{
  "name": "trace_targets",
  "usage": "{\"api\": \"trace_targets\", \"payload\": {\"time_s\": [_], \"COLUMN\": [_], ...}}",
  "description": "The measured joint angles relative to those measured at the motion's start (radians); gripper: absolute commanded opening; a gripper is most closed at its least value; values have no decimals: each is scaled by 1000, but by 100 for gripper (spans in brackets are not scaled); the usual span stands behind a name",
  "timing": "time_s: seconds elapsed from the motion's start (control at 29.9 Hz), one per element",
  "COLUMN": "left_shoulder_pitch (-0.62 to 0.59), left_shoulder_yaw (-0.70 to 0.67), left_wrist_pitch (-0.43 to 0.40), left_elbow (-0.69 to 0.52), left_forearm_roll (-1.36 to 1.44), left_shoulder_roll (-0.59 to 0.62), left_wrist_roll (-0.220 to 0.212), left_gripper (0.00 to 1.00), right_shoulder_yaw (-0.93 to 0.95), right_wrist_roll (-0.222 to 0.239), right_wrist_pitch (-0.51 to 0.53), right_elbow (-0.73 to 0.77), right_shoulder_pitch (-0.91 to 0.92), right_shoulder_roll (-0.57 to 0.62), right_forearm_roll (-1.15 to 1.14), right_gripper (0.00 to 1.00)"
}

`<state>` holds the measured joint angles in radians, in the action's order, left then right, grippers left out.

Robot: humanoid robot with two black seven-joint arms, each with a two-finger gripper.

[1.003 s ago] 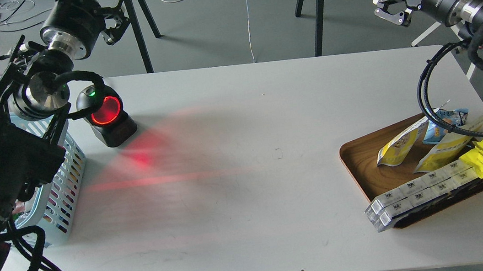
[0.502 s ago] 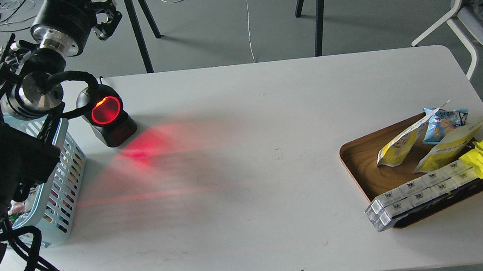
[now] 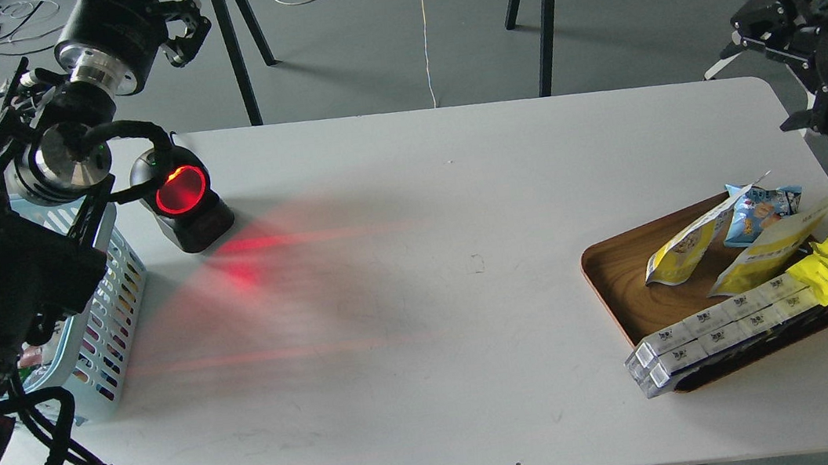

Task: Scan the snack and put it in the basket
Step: 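Lower the right gripper onto a yellow snack packet on the tray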

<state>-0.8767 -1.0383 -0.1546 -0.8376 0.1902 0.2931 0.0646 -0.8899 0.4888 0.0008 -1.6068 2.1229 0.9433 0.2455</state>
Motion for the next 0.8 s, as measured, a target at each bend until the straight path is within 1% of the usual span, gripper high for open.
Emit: {"api": "trace_targets", "payload": {"time_s": [0.13, 0.33, 0.54, 0.74, 0.8], "left_shoulder_pitch": [0, -5, -5, 0, 1], "left_shoulder_yaw": [1, 5, 11, 13, 13], "left_wrist_pitch": [0, 0, 1, 1, 0], "left_elbow": [0, 0, 0, 0, 0], "left_forearm_roll": [0, 0, 0, 0, 0], "left_shoulder_roll": [-1, -3, -5, -5, -5], "left_wrist_roll": [0, 0, 0, 0, 0], "left_gripper": [100, 100, 100, 100, 100], "right_shoulder_yaw": [-2, 87, 168, 198, 212], "right_wrist_roll": [0, 0, 0, 0, 0], "right_wrist_pitch": [-44, -109, -115, -117, -120], "right_elbow": [6, 17, 22, 27, 33], "right_shoulder_pitch": [-59, -178, -274, -301, -314], "right_shoulder_roll": [-33, -26, -10, -7, -12], "right_forearm_roll": [62, 85, 85, 81, 80], "right_gripper": [100, 100, 100, 97, 94]}}
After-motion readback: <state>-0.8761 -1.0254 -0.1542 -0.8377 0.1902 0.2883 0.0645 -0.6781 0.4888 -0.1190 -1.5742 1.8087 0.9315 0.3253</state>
